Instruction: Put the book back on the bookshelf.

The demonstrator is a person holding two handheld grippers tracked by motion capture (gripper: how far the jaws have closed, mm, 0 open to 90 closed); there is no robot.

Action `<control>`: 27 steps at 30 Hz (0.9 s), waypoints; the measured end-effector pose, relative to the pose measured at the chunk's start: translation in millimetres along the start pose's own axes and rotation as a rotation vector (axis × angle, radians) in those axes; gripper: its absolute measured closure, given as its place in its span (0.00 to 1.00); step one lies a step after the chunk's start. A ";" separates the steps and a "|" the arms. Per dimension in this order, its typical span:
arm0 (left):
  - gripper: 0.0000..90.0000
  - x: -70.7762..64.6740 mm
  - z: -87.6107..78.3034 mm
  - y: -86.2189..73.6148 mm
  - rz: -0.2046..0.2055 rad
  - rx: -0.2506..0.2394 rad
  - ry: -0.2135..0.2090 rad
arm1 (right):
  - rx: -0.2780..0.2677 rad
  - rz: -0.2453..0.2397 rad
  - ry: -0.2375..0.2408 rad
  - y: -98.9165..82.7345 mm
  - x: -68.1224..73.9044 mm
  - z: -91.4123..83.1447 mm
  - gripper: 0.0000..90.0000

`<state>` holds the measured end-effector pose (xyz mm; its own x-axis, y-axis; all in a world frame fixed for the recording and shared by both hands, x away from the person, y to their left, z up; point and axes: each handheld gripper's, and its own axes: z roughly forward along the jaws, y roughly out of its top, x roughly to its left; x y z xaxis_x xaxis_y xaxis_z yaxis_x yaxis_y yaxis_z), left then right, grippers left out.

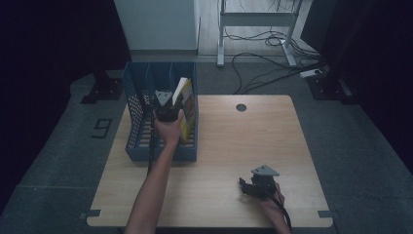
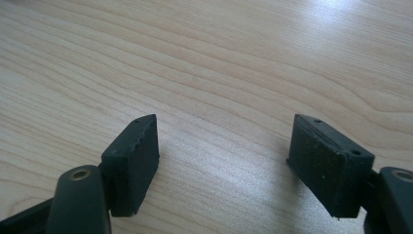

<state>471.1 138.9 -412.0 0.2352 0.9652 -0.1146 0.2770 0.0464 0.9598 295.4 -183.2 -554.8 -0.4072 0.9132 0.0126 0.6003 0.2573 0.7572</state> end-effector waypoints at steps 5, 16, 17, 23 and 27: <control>0.83 -1.4 0.2 -2.3 0.018 -0.004 0.005 | 0.000 0.000 0.000 0.0 0.0 0.0 0.29; 0.75 3.3 -14.5 -1.6 0.036 -0.022 -0.007 | 0.000 0.000 0.000 0.0 0.1 0.0 0.29; 0.73 4.1 -17.1 -1.1 0.034 -0.026 -0.009 | 0.000 0.000 0.000 0.0 0.1 0.0 0.29; 0.64 13.6 -26.0 -2.5 0.017 -0.003 -0.008 | 0.003 -0.002 0.000 0.1 0.1 -0.2 0.29; 0.60 20.0 -28.6 -8.1 0.002 0.010 -0.007 | 0.003 -0.002 -0.001 0.1 0.1 -0.2 0.29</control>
<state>446.9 165.2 -414.7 0.2420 0.9634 -0.1149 0.2862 0.0423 0.9572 295.3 -183.2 -554.6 -0.4082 0.9128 0.0105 0.6015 0.2603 0.7553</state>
